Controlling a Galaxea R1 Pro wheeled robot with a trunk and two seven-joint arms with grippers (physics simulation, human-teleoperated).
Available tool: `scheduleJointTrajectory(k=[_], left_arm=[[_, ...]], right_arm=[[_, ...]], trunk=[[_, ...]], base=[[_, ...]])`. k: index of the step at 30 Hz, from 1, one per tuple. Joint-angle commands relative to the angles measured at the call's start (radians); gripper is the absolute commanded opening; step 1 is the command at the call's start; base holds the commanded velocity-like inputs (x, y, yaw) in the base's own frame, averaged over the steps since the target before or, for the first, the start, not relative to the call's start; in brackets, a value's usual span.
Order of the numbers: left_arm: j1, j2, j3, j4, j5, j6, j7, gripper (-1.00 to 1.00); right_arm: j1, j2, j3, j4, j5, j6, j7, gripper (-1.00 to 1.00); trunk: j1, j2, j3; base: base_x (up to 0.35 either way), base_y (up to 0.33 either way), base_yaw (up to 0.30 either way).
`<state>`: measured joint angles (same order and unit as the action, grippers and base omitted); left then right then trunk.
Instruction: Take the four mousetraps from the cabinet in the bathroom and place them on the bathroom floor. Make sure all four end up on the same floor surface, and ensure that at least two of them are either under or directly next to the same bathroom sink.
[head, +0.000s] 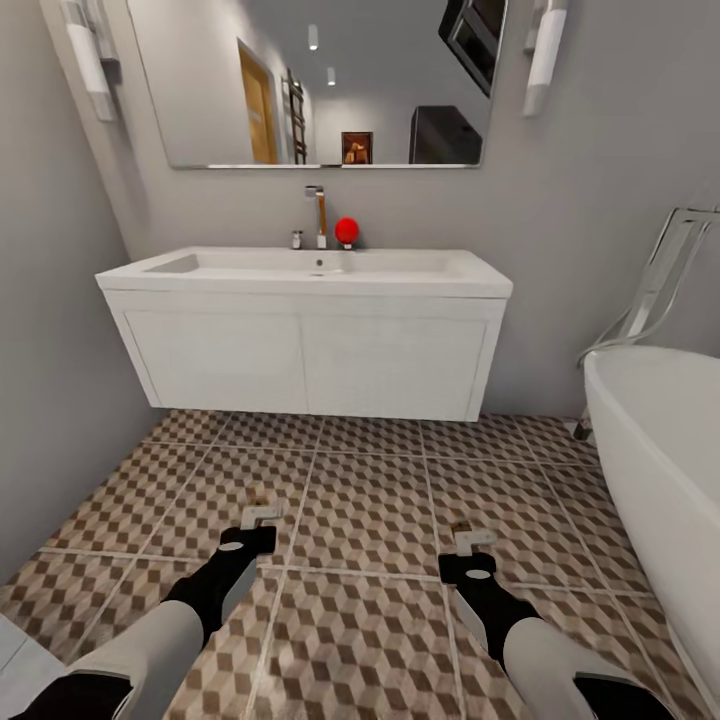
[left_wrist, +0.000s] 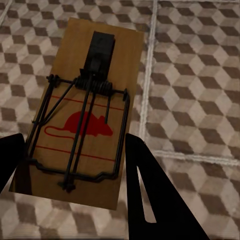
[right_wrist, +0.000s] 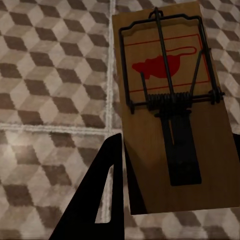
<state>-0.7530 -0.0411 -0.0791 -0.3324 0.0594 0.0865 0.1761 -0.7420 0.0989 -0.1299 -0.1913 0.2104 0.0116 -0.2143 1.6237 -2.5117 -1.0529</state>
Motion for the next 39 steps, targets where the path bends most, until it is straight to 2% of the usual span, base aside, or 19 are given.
scheduleJointTrajectory(k=[1,39], left_arm=[[0.0,0.0,-0.008,-0.002,0.004,0.006,0.006,-1.0],[0.0,0.0,-0.01,0.003,0.004,0.002,-0.004,-1.0]], right_arm=[[0.0,0.001,-0.008,0.0,0.009,0.0,-0.001,-1.0],[0.0,-0.004,-0.008,0.0,0.005,-0.01,0.0,-1.0]], trunk=[[0.0,-0.001,-0.005],[0.017,-0.01,-0.152]], base=[[0.0,0.0,0.0],[0.0,0.0,0.0]])
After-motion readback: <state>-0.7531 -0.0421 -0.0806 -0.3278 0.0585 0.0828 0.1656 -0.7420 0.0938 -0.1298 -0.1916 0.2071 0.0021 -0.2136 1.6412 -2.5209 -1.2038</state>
